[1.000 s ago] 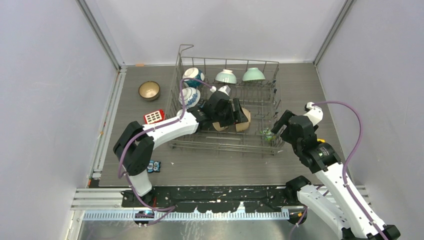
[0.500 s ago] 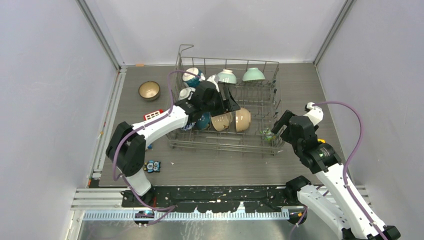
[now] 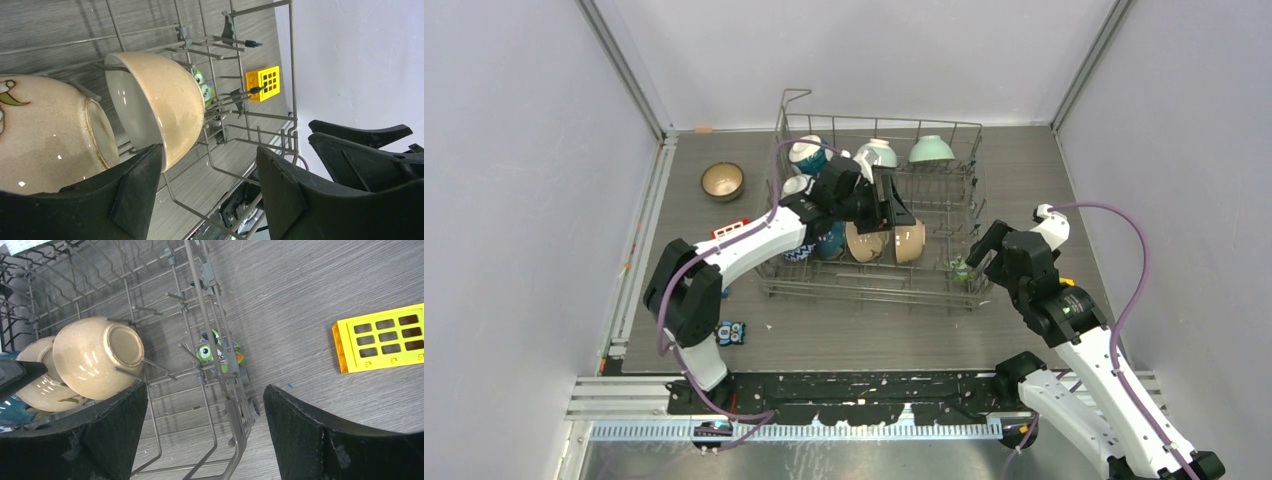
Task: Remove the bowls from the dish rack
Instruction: Pick up the bowl from the dish rack.
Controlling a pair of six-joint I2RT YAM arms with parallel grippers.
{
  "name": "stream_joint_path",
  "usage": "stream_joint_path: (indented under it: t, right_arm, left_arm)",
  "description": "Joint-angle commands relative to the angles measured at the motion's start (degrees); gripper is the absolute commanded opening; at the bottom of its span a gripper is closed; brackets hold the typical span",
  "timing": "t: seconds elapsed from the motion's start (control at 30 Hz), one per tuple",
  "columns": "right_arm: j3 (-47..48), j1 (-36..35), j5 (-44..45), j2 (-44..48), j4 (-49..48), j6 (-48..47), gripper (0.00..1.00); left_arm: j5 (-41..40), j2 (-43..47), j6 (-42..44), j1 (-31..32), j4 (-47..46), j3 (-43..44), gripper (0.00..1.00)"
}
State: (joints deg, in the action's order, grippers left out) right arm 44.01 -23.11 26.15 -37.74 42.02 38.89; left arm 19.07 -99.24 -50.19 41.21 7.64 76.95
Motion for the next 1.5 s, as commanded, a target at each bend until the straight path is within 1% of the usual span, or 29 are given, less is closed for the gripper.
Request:
stream_joint_path:
  t: [0.0, 0.3, 0.5, 0.7, 0.9, 1.03, 1.27, 1.47]
  right_arm:
    - [-0.1, 0.2, -0.4, 0.4, -2.3, -0.7, 0.89]
    - [0.2, 0.2, -0.9, 0.6, -2.2, -0.8, 0.9]
    - [0.2, 0.2, -1.2, 0.6, -2.4, -0.8, 0.9]
    - [0.3, 0.2, -1.2, 0.7, -2.4, -1.0, 0.9]
    - [0.2, 0.2, -1.3, 0.6, -2.6, -1.1, 0.9]
    - [0.0, 0.2, -1.5, 0.6, -2.7, -1.1, 0.9]
    - [-0.1, 0.2, -1.5, 0.8, -2.7, -1.2, 0.9]
    - [-0.3, 0.2, -1.6, 1.0, -2.6, -1.2, 0.9]
  left_arm:
    - [3.6, -1.2, 0.8, -0.8, 2.1, 2.5, 0.69]
    - [7.3, -2.6, 0.7, -2.4, 0.3, 1.8, 0.67]
    - [11.4, -4.3, -1.5, -2.4, -3.7, 1.3, 0.63]
    - [13.7, -6.0, -3.3, -2.4, -6.7, 0.8, 0.6]
    - [14.8, -6.8, -3.8, -2.5, -7.4, 0.7, 0.57]
    - [16.2, -7.9, -5.1, -2.5, -10.3, 0.1, 0.54]
    - [17.7, -9.6, -8.1, -2.5, -15.5, -1.6, 0.46]
    - [18.4, -10.1, -9.0, -2.5, -17.8, -1.9, 0.37]
